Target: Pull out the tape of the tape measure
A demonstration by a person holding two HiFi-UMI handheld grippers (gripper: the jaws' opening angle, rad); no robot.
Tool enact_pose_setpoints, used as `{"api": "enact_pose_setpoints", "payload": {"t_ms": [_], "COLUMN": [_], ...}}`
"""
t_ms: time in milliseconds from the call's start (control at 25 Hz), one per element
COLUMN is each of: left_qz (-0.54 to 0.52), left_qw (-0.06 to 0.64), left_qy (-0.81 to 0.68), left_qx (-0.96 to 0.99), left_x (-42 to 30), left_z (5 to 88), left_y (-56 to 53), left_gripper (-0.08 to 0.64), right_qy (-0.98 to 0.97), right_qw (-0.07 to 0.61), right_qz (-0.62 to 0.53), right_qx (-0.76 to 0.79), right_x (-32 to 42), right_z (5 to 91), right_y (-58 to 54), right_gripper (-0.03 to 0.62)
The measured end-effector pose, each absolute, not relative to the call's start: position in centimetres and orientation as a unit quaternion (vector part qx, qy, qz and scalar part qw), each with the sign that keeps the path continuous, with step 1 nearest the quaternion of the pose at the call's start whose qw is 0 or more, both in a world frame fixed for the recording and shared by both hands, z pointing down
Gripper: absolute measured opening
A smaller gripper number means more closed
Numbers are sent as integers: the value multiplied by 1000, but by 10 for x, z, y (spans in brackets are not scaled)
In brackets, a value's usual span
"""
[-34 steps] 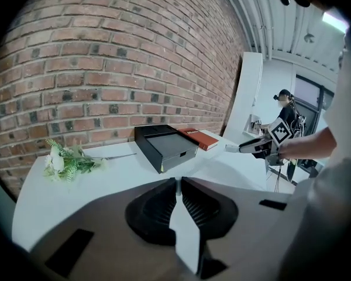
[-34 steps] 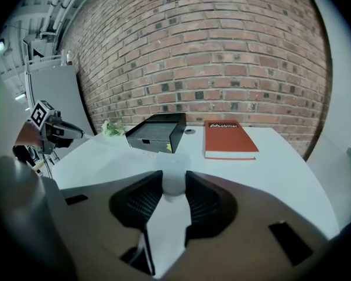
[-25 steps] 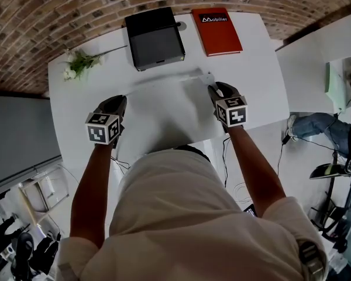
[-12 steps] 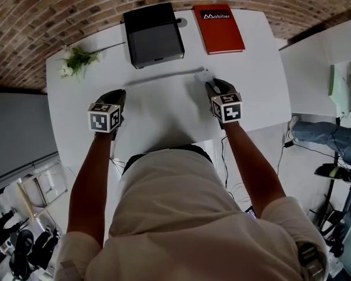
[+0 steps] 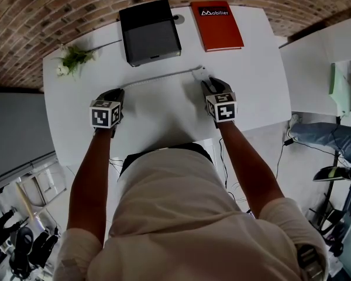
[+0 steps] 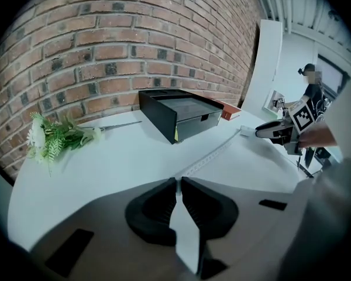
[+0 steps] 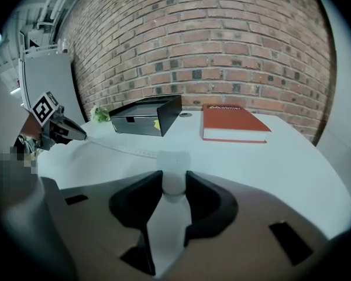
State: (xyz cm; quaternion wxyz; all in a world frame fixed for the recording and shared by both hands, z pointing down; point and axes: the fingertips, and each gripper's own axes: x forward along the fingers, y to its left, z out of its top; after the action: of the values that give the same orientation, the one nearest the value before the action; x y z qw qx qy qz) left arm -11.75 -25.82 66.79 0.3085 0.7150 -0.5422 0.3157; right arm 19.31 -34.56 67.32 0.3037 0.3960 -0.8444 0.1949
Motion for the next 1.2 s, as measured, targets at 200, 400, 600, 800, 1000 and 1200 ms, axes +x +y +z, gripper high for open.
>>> {"api": "enact_pose_setpoints", "payload": {"t_ms": [200,400,600,800,1000,1200], "left_qz": [327,348,353,354,350,342], "left_qw": [308,299,298,297,300,305], "left_qy": [-540,-536,-542,-543,-550,-554], "left_qx": [711,709,702,701,697,696], "left_x": [-117,-115,-117,-116,-120,-122], "left_z": [674,679,684,685,681,676], "left_y": [-259,-259,-258,-254,-244,-229], "left_gripper": [28,30,46,117,147,147], "right_qy": [-848,-849,-854,-857,-856,-855], "right_qw": [303,310,311,311,311,307], "right_qz": [193,186,183,181,185,185], "right_qx": [391,385,374,368,370,376], "right_x": [194,195,193,196,205,214], "right_z": [680,687,688,686,685,681], "right_y": [-343,-340,-337,-334,-326,-318], "right_gripper": [132,132,133,135,135,135]}}
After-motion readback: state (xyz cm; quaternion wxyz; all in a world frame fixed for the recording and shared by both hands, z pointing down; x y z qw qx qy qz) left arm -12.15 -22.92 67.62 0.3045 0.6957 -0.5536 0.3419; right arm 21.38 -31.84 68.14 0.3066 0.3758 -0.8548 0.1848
